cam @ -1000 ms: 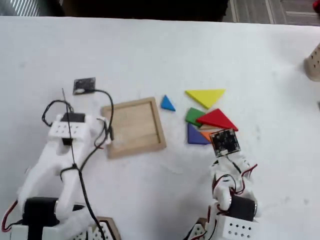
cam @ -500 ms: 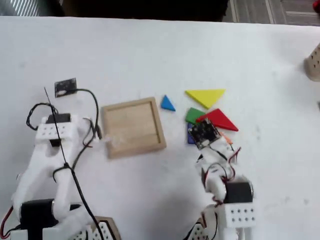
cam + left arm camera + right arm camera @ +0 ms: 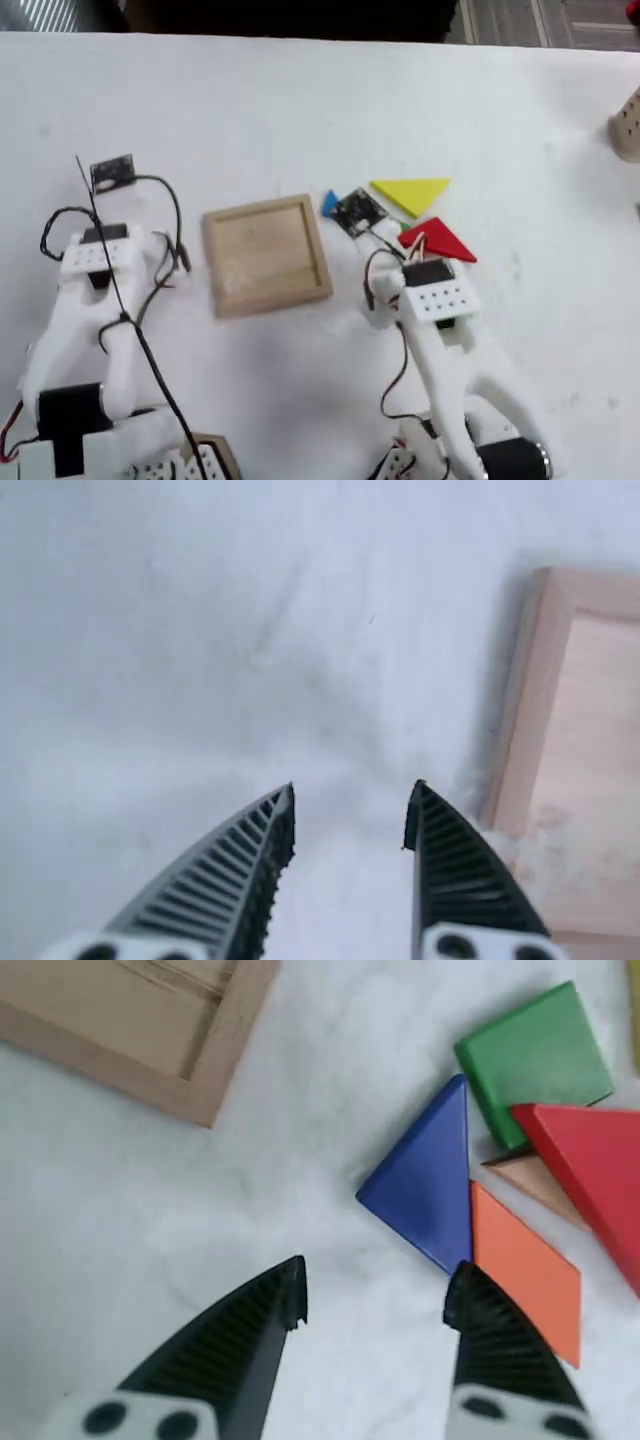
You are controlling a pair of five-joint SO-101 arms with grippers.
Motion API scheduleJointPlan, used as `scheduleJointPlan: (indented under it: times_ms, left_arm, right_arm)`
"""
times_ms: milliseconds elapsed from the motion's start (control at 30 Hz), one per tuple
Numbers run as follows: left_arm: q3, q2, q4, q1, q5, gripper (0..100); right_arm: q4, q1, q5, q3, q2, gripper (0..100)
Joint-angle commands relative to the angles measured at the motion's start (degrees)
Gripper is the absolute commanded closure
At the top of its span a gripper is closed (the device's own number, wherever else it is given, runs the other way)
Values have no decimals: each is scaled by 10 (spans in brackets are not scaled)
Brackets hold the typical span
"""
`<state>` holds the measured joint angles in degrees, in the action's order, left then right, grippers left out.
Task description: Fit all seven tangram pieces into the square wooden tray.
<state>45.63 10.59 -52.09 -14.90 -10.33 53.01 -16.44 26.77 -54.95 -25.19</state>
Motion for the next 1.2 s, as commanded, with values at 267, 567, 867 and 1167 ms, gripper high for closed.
scheduleJointPlan:
  times_ms: [267,567,867,1167]
  left_arm:
    - [-68,-45,-7,-7,6,804]
    - [-67,-49,-3,-7,6,804]
    - [-66,-49,-3,-7,7,804]
    - [-66,-49,-3,-7,7,804]
  right_arm:
    - [-120,33,42,55,118,784]
    - [-80,41,46,150,215,783]
    - [-22,38,60,236,291,786]
    - [51,19,127,305,346,772]
